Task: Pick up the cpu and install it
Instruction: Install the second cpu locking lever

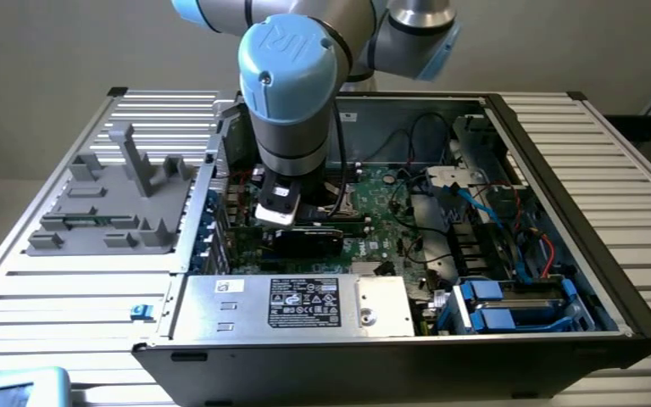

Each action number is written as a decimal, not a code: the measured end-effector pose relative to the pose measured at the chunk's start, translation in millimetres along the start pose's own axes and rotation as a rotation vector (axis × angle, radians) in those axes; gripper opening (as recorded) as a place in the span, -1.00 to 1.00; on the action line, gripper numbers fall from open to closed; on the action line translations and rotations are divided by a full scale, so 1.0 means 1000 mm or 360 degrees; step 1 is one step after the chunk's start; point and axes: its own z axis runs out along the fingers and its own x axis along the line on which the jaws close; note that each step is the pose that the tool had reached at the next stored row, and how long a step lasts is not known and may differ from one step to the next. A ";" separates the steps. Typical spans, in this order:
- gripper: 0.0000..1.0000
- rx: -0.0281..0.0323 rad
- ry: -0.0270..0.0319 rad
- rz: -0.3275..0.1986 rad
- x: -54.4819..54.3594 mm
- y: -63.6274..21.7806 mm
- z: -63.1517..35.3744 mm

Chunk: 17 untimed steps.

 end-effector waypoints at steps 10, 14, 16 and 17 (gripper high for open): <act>-0.77 0.00003 0.00001 0.0000 -0.001 0.0000 0.0009; -0.77 0.00003 0.00003 0.0000 -0.001 -0.0003 0.0010; -0.77 0.00009 0.00007 0.0000 -0.001 -0.0004 0.0011; -0.77 0.00010 0.00007 0.0000 -0.001 -0.0005 0.0011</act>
